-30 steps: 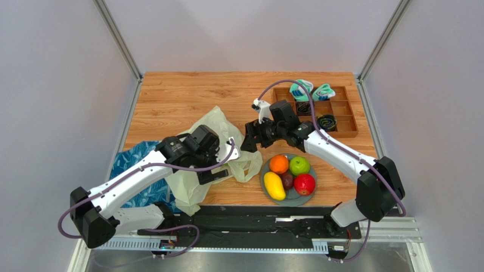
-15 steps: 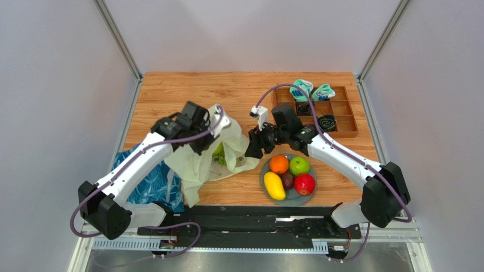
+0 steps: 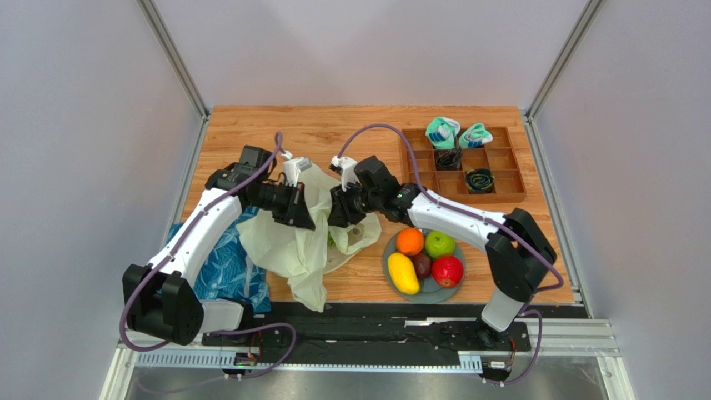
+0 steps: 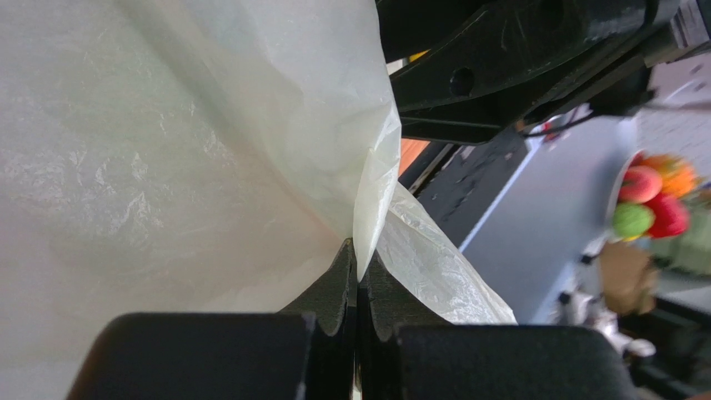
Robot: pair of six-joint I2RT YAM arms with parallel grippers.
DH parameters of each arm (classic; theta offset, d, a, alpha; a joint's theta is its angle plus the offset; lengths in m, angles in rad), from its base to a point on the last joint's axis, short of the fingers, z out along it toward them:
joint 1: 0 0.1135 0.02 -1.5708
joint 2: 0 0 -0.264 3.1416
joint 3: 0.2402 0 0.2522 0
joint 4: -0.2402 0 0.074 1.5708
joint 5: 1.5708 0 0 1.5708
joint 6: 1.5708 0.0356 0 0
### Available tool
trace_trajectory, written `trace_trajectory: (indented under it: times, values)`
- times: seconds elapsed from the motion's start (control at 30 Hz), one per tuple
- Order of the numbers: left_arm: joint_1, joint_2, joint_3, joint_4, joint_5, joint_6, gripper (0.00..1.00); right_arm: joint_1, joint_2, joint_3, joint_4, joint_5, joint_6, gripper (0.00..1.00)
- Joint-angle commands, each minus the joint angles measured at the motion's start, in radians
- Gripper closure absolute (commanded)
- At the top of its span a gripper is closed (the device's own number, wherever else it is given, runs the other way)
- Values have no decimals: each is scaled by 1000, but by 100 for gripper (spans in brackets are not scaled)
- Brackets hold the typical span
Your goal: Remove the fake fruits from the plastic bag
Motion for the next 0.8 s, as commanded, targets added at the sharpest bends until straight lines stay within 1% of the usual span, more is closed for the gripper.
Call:
trace_trajectory:
  times: [0.0,0.07,0.1,0.2,0.23,0.27,0.33,0.37,0.4,0.43,0.47,0.5,0.57,0.6,0.67,0.7,0.73,0.77]
  values:
    - [123,4,-28,121,224,-192,100,8,88,159,64,34,66,73]
    - [147,10,-22,130,252,-206,100,27,108,174,29,75,58,82]
    - [164,15,-22,131,266,-208,100,30,115,176,23,73,63,86]
    - [186,16,-29,131,277,-212,100,57,99,176,-6,82,58,92]
    - [190,15,-35,136,281,-217,100,79,72,172,-18,89,51,92]
    - [195,13,-48,141,286,-223,100,90,52,170,-28,131,34,90]
    - [206,12,-61,147,291,-226,100,126,15,161,-45,186,-4,71]
    - [207,9,-77,154,292,-235,100,137,-28,144,-48,220,-61,62]
    - [215,10,-83,162,303,-242,100,145,-42,136,-46,206,-86,57]
    - [218,13,-89,179,309,-249,100,150,-56,132,-46,176,-103,60]
    - [223,15,-103,188,320,-266,100,151,-66,121,-48,99,-113,64]
    - [230,21,-107,199,344,-271,100,154,-66,116,-52,70,-113,72]
    - [240,25,-114,217,358,-274,100,166,-54,109,-54,12,-109,78]
    - [249,27,-114,217,366,-271,100,168,-19,113,-51,-2,-94,80]
    - [255,32,-108,205,395,-256,100,166,30,131,-52,19,-74,80]
    - [260,36,-106,194,404,-248,100,163,79,157,-48,34,-61,78]
    - [260,35,-106,175,419,-242,100,151,107,170,-48,53,-29,76]
    - [260,33,-101,164,424,-226,100,144,130,187,-46,103,-5,71]
